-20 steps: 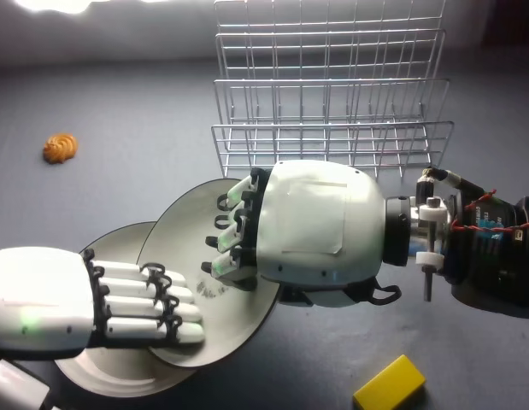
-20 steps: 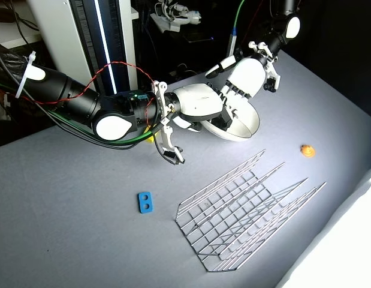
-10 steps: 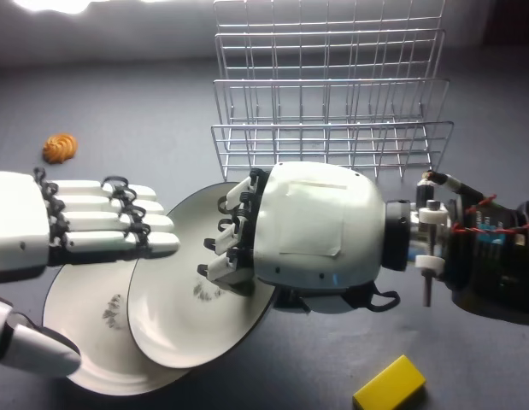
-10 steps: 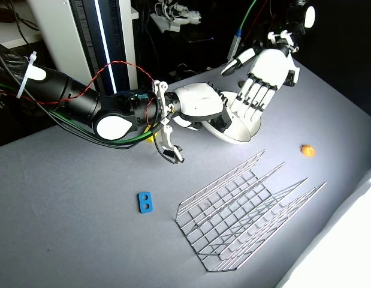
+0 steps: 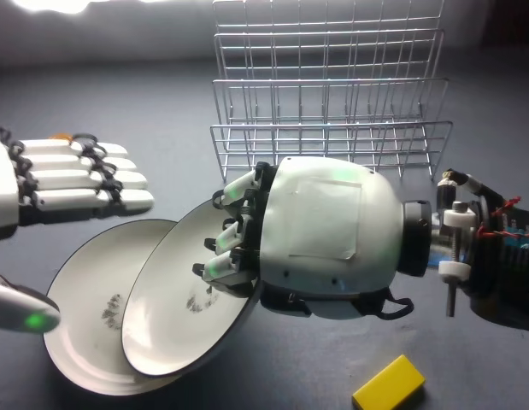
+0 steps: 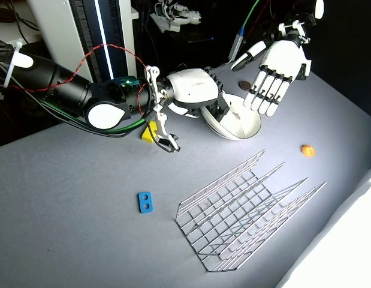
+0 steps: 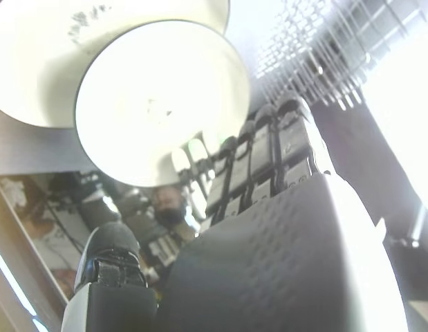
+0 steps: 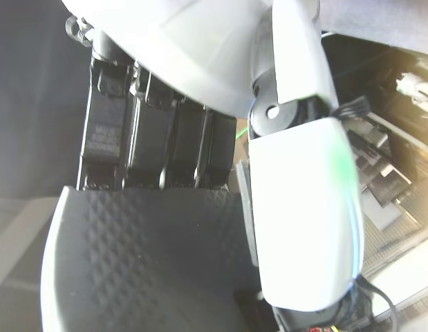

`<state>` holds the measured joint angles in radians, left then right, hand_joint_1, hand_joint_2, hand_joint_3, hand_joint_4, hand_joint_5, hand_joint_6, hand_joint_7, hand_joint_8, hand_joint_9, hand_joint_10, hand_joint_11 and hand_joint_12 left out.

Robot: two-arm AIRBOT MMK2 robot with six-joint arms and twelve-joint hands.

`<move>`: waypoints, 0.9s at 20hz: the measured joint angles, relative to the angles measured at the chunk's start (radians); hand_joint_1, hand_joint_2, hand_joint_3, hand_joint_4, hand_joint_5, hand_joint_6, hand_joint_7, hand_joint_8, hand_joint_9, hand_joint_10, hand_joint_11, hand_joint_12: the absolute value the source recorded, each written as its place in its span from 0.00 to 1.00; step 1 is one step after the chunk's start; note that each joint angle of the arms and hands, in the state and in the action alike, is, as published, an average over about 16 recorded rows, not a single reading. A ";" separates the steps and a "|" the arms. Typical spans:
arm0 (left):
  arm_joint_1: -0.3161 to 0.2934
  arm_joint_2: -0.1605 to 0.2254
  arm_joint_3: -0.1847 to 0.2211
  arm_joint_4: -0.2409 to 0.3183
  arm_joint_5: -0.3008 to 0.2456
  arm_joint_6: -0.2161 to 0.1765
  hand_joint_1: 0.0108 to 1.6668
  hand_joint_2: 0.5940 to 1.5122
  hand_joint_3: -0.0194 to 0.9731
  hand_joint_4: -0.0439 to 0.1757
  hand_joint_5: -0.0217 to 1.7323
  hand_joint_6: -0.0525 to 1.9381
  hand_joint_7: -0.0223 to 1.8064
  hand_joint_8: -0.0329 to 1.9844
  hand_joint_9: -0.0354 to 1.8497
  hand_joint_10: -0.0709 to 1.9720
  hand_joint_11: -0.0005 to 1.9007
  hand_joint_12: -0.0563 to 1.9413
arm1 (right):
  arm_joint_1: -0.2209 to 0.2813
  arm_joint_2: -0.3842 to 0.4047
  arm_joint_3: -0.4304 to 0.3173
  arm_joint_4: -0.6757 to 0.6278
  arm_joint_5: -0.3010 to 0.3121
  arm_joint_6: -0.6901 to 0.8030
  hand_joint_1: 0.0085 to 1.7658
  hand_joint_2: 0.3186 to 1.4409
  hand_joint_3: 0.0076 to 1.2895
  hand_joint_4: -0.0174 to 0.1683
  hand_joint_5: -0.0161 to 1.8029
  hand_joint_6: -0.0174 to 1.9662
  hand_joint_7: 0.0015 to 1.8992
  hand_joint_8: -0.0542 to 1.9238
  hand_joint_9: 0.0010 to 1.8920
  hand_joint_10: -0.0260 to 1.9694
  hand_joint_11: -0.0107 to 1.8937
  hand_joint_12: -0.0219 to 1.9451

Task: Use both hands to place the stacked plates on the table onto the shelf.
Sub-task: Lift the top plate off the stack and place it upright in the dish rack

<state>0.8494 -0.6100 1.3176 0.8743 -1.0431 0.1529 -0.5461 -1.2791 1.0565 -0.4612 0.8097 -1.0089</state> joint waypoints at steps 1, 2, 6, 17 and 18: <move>-0.003 0.003 0.004 0.001 0.006 -0.001 0.00 0.61 0.04 0.19 0.02 0.04 0.02 0.01 0.03 0.04 0.01 0.04 | 0.002 0.006 -0.007 -0.001 0.002 -0.004 0.70 0.61 0.01 0.12 0.51 0.56 0.56 0.45 0.67 0.10 0.47 0.54; -0.007 0.005 0.009 0.002 0.013 -0.002 0.00 0.61 0.04 0.19 0.02 0.04 0.02 0.01 0.03 0.04 0.01 0.04 | 0.004 0.011 -0.014 -0.002 0.005 -0.008 0.71 0.61 0.01 0.12 0.51 0.56 0.56 0.45 0.66 0.13 0.47 0.54; -0.019 0.013 0.026 0.004 0.062 -0.005 0.00 0.61 0.04 0.20 0.02 0.04 0.02 0.01 0.03 0.04 0.01 0.04 | 0.013 0.034 -0.035 -0.010 0.017 -0.025 0.72 0.62 0.01 0.11 0.50 0.56 0.56 0.45 0.63 0.23 0.47 0.54; -0.036 0.032 0.052 -0.031 0.218 -0.012 0.00 0.62 0.04 0.21 0.02 0.04 0.02 0.01 0.03 0.03 0.01 0.04 | 0.043 0.086 -0.072 -0.031 0.046 -0.075 0.74 0.62 0.01 0.07 0.49 0.54 0.55 0.45 0.54 0.49 0.47 0.54; -0.037 0.034 0.054 -0.034 0.226 -0.012 0.00 0.62 0.04 0.21 0.02 0.04 0.02 0.01 0.03 0.03 0.01 0.04 | 0.046 0.091 -0.073 -0.033 0.049 -0.078 0.74 0.62 0.01 0.07 0.48 0.54 0.55 0.45 0.54 0.48 0.47 0.54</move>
<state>0.8121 -0.5764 1.3715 0.8407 -0.8175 0.1410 -0.4997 -1.1884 0.9833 -0.4939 0.8585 -1.0874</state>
